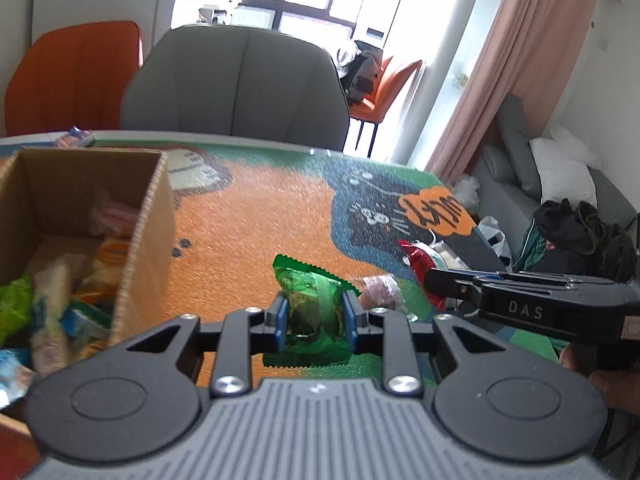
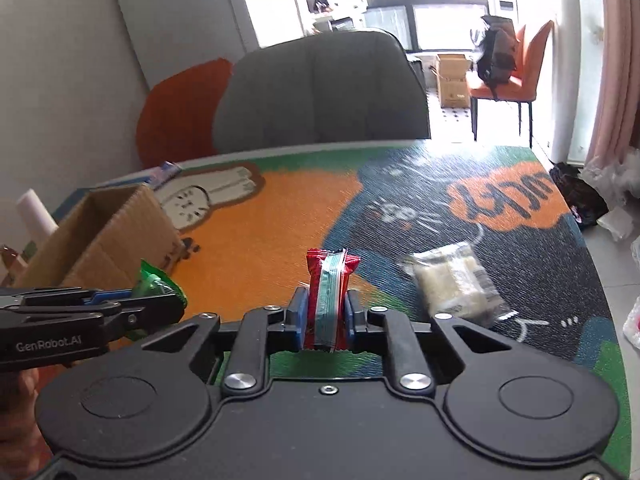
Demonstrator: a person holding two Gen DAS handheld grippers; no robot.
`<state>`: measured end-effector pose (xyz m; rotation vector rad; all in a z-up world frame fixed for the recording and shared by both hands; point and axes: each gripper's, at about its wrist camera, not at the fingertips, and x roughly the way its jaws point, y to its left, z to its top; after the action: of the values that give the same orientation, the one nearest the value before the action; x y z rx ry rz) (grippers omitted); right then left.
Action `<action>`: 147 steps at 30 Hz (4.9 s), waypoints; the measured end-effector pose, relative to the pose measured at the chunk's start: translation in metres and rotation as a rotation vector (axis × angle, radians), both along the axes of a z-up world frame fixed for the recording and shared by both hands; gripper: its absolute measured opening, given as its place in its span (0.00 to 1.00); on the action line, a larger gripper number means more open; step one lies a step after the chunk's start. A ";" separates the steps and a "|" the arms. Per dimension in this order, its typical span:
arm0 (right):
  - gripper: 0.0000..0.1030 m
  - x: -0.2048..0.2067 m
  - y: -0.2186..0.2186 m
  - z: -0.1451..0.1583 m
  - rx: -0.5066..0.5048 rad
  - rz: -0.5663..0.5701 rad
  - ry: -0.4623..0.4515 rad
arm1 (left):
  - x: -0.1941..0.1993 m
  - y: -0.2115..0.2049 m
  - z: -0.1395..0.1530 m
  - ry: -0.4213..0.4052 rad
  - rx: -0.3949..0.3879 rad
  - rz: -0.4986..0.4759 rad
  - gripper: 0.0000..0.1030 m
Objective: Organize snacks
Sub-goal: 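Carry the green candy and red-and-teal bar in both grippers over the box, then open both grippers to drop the candy and bar into the box, then move both open grippers back toward the remaining snacks, then grasp the pink snack packet with the left gripper while the right grasps the white rice-cake packet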
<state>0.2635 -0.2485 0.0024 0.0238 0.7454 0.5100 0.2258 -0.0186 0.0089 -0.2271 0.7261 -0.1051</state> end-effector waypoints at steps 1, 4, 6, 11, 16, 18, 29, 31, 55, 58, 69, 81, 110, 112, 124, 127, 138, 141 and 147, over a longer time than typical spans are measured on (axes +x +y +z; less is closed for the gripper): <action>0.17 -0.002 0.002 0.003 0.005 0.005 -0.006 | -0.003 0.003 0.004 -0.007 0.003 0.004 0.26; 0.17 -0.008 0.013 0.014 0.022 0.024 -0.022 | -0.010 0.012 0.014 -0.028 0.006 0.019 0.26; 0.17 -0.011 0.020 0.019 0.034 0.035 -0.030 | -0.015 0.019 0.020 -0.040 0.010 0.031 0.26; 0.17 -0.017 0.038 0.030 0.067 0.060 -0.044 | -0.025 0.040 0.033 -0.067 0.013 0.067 0.26; 0.17 -0.021 0.058 0.039 0.085 0.096 -0.061 | -0.032 0.061 0.043 -0.086 0.017 0.107 0.26; 0.17 -0.023 0.066 0.042 0.090 0.109 -0.066 | -0.033 0.069 0.045 -0.090 0.017 0.121 0.26; 0.17 -0.024 0.107 0.051 0.108 0.164 -0.079 | -0.033 0.118 0.048 -0.084 0.024 0.187 0.26; 0.17 -0.025 0.114 0.052 0.109 0.174 -0.079 | -0.032 0.129 0.046 -0.079 0.024 0.205 0.26; 0.17 -0.013 0.184 0.046 0.104 0.270 -0.053 | -0.030 0.179 0.031 -0.052 0.005 0.301 0.51; 0.17 -0.013 0.192 0.047 0.107 0.282 -0.058 | -0.038 0.181 0.030 -0.044 0.002 0.306 0.52; 0.50 -0.017 0.192 0.053 0.144 0.262 -0.059 | -0.055 0.178 0.032 -0.051 -0.026 0.276 0.72; 0.80 -0.037 0.141 0.051 0.117 0.176 -0.055 | -0.057 0.158 0.028 -0.028 -0.022 0.271 0.87; 1.00 -0.062 0.009 0.048 0.141 0.033 -0.032 | -0.053 0.044 0.036 -0.028 0.009 0.057 1.00; 1.00 -0.063 0.002 0.046 0.137 0.023 -0.035 | -0.051 0.037 0.036 -0.028 0.002 0.046 1.00; 1.00 -0.055 -0.047 0.033 0.117 -0.056 -0.015 | -0.042 -0.005 0.029 -0.031 0.007 -0.021 0.99; 1.00 -0.053 -0.056 0.030 0.101 -0.076 -0.016 | -0.038 -0.017 0.025 -0.029 -0.002 -0.043 0.98; 1.00 -0.030 -0.080 0.007 0.065 -0.109 0.014 | 0.000 -0.047 -0.005 0.045 -0.007 -0.070 0.82; 0.99 -0.020 -0.081 0.001 0.032 -0.116 0.032 | 0.011 -0.053 -0.016 0.076 -0.009 -0.075 0.78; 0.99 -0.001 -0.084 -0.011 0.013 -0.109 0.048 | 0.036 -0.064 -0.030 0.110 -0.005 -0.074 0.75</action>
<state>0.2629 -0.3324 -0.0086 0.0885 0.7831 0.4116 0.2619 -0.0822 -0.0214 -0.2120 0.8437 -0.1660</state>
